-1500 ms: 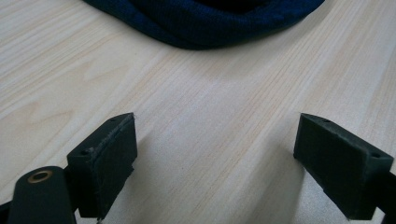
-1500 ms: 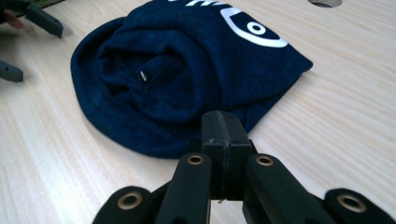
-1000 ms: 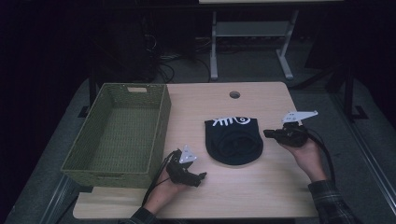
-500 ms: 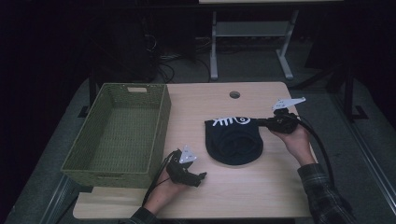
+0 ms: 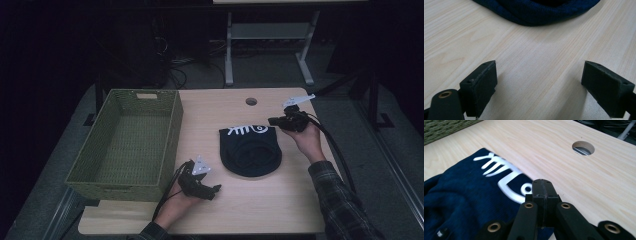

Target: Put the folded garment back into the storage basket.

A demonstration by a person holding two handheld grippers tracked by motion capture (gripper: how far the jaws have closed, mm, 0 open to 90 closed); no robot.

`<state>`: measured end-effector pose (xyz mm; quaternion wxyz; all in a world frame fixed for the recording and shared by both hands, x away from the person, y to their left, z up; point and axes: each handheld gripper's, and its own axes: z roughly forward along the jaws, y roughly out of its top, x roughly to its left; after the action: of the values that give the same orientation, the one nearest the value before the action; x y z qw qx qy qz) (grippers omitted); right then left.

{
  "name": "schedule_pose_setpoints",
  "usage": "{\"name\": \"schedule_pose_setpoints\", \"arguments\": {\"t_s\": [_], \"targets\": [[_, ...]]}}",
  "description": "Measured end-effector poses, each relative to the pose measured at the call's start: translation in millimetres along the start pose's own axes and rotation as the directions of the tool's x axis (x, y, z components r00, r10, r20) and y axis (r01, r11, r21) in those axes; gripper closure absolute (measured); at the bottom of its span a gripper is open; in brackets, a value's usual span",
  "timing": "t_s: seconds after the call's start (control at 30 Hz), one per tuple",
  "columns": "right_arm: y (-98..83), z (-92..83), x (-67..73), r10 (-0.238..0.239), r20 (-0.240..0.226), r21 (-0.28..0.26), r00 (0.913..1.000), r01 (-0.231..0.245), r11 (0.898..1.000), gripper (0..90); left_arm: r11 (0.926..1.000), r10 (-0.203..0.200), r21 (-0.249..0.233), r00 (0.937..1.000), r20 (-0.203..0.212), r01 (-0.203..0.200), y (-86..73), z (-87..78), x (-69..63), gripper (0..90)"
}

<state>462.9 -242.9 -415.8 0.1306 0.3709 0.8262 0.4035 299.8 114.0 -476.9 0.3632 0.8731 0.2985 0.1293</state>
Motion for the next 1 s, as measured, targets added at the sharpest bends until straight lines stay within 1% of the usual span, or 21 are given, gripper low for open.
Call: {"name": "schedule_pose_setpoints", "arguments": {"t_s": [0.07,0.1,0.13,0.27,0.37,0.5,0.57,0.6,0.63,0.8,0.9,1.0], "targets": [[3.3,4.8,-2.6,0.002,0.004,-0.005,1.0000,-0.002,1.000,90.0,0.9999,-0.009,-0.007,1.0000,0.002,0.009,-0.1,0.4,-0.6,12.2],[4.6,7.1,-4.0,0.001,0.003,-0.006,1.0000,-0.001,1.000,90.0,0.9999,-0.008,-0.007,1.0000,0.002,0.008,-0.1,0.4,-0.5,12.2],[6.2,10.3,-5.2,0.012,0.008,0.001,0.9999,-0.012,1.000,90.0,1.0000,-0.003,-0.003,1.0000,0.001,0.003,0.0,0.2,-0.2,12.2],[7.8,20.4,-10.3,0.026,0.016,0.010,0.9995,-0.026,1.000,90.0,1.0000,0.001,0.000,1.0000,-0.001,-0.001,0.0,0.0,0.1,12.2],[5.3,29.1,-14.5,0.045,0.022,0.025,0.9988,-0.045,0.999,90.0,1.0000,-0.007,-0.006,1.0000,0.002,0.007,-0.1,0.4,-0.6,12.2],[-1.5,41.0,-22.1,0.048,0.031,0.062,0.9984,-0.050,0.997,90.0,0.9999,-0.007,-0.007,1.0000,0.002,0.007,-0.1,0.4,-0.6,12.2],[-4.1,45.5,-24.7,0.044,0.034,0.077,0.9985,-0.046,0.996,90.0,0.9999,-0.007,-0.007,1.0000,0.002,0.007,-0.1,0.4,-0.6,12.2],[-5.1,47.3,-25.3,0.052,0.036,0.088,0.9980,-0.055,0.995,90.0,0.9999,-0.007,-0.007,1.0000,0.002,0.007,-0.1,0.4,-0.6,12.2],[-6.3,49.1,-26.4,0.050,0.036,0.093,0.9981,-0.053,0.994,90.0,0.9999,-0.007,-0.007,1.0000,0.002,0.007,-0.1,0.4,-0.6,12.2],[-12.0,53.2,-28.9,0.052,0.033,0.118,0.9981,-0.056,0.991,90.0,0.9999,-0.008,-0.007,1.0000,0.002,0.008,-0.1,0.4,-0.6,12.2],[-14.5,51.3,-28.9,0.044,0.029,0.132,0.9986,-0.048,0.990,90.0,0.9999,-0.008,-0.007,1.0000,0.002,0.008,-0.1,0.5,-0.6,12.2],[-16.3,48.7,-27.6,0.040,0.026,0.131,0.9989,-0.043,0.990,90.0,0.9999,-0.008,-0.008,1.0000,0.002,0.008,-0.1,0.5,-0.6,12.2]]}}
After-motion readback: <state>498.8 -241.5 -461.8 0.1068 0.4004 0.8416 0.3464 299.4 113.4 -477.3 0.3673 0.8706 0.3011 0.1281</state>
